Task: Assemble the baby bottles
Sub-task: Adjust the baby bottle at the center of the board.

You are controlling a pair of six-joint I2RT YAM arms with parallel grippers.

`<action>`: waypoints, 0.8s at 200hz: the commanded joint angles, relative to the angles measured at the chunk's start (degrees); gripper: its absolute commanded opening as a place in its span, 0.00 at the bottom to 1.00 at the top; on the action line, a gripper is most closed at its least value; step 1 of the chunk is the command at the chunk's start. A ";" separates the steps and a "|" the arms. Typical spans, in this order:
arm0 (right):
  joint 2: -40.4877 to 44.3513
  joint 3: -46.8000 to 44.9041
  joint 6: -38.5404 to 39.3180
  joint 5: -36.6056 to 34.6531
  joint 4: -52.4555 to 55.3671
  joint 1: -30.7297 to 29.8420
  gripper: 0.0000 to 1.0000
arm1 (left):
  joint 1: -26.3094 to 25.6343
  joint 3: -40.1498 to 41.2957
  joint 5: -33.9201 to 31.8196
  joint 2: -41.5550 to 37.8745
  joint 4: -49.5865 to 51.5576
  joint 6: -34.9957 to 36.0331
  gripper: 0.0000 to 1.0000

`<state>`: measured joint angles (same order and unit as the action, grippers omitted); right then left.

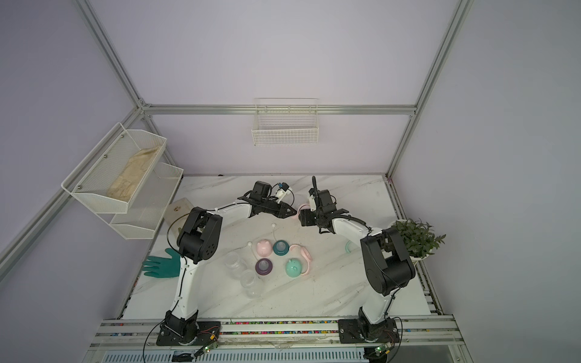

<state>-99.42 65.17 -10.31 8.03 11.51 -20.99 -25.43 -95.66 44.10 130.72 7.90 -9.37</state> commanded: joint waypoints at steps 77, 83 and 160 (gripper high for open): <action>-2.61 18.62 4.67 1.57 18.23 -0.62 0.58 | -0.15 5.31 8.79 -7.25 -6.33 -5.61 0.33; -3.16 19.74 4.89 1.36 19.67 -0.69 0.58 | -0.13 5.75 9.18 -7.29 -7.37 -6.25 0.33; -10.15 30.78 5.64 -0.60 32.38 -1.63 0.57 | 0.02 11.05 11.54 -7.43 -17.66 -13.32 0.32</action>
<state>-107.61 91.55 -5.78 8.27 38.85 -21.69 -25.41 -86.85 53.12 126.19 -3.70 -19.53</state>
